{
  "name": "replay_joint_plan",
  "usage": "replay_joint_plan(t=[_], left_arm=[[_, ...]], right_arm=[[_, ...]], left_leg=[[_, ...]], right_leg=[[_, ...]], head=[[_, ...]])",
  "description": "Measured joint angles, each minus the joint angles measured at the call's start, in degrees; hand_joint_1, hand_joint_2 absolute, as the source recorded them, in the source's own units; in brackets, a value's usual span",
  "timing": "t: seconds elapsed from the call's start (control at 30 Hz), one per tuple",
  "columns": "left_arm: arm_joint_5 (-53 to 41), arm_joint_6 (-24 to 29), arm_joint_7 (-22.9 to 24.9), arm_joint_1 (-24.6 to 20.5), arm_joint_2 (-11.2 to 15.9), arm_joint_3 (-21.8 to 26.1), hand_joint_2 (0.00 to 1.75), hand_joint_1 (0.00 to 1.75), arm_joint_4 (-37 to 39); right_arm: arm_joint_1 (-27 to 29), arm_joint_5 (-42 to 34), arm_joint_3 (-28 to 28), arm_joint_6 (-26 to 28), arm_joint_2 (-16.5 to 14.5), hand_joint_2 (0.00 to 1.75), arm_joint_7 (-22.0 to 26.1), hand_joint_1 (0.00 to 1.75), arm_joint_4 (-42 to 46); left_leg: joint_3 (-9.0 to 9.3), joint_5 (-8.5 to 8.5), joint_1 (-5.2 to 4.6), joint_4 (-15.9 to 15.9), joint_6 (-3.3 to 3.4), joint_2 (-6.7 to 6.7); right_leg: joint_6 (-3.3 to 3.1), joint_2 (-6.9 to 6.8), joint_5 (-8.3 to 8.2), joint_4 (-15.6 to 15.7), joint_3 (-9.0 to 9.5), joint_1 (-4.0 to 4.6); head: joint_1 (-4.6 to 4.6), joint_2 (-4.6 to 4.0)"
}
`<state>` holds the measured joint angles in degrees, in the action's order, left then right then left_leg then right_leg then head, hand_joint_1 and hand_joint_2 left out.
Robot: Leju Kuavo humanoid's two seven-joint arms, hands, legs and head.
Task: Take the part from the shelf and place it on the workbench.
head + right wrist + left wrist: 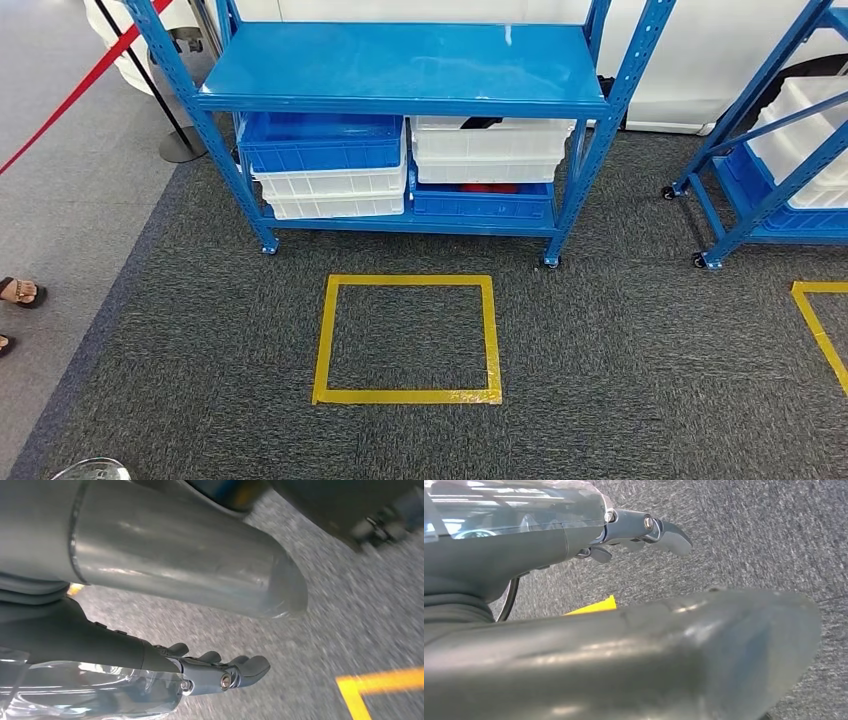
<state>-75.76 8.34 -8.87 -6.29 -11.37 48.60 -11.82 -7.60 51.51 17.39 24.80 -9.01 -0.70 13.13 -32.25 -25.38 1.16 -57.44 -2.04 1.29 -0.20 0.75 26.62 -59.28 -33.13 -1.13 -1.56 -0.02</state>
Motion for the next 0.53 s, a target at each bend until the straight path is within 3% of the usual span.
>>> replay_joint_plan(t=[0.2, 0.33, 0.53], left_arm=[[-1.3, -0.8, 1.8, -0.2, 0.0, -0.1, 0.0, 0.0, 0.0], [-2.1, -4.0, 6.2, -0.5, 0.0, -0.5, 0.0, 0.0, 0.0], [-3.8, -6.6, 11.6, -0.7, 0.2, -1.5, 0.0, 0.0, 0.0]], right_arm=[[0.3, -1.1, -0.8, -9.2, 0.4, 0.0, -4.2, 0.0, -1.0], [0.3, -0.9, -1.5, -16.3, 0.6, 0.0, -8.5, 0.0, -1.5], [0.1, -0.5, -2.1, -20.2, 0.8, 0.0, -11.9, 0.0, -1.7]], left_leg=[[-0.01, -0.01, 0.0, -0.1, 0.03, 0.0], [-0.01, -0.02, 0.0, -0.1, 0.03, -0.01], [0.03, -0.03, 0.0, -0.1, 0.06, -0.02]], right_leg=[[0.03, 0.0, 0.0, 0.0, 0.01, -0.01], [0.04, 0.01, -0.01, 0.0, 0.02, -0.01], [0.08, -0.02, 0.01, 0.0, 0.08, -0.01]], head=[[0.0, 0.0], [0.0, 0.0], [0.01, 0.0]])
